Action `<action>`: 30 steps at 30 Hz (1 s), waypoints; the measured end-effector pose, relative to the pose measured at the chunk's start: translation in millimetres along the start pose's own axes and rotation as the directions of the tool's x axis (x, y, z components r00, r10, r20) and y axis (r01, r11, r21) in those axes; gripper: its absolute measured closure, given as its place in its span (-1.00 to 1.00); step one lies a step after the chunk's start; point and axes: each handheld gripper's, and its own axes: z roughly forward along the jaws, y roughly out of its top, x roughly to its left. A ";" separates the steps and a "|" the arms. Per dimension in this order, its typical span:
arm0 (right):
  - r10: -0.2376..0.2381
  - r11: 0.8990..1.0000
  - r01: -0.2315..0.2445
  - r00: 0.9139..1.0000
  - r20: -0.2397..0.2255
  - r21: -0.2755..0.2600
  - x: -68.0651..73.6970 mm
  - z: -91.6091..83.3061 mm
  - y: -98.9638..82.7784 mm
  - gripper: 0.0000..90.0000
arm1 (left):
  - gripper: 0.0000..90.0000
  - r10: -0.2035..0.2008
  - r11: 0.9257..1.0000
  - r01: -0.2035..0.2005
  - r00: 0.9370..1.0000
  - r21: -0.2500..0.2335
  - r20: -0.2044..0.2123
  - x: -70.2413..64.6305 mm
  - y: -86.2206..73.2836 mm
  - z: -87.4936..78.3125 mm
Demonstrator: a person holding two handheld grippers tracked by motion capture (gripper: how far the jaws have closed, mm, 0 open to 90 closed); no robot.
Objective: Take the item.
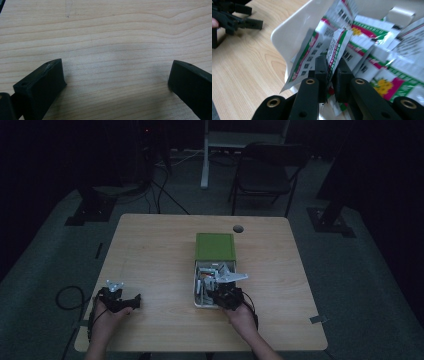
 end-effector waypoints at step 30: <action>0.009 0.985 -0.006 1.000 0.019 -0.170 -23.0 -53.2 29.0 0.88 | -0.98 -0.002 1.000 0.002 1.000 -0.002 0.000 -0.1 0.0 0.1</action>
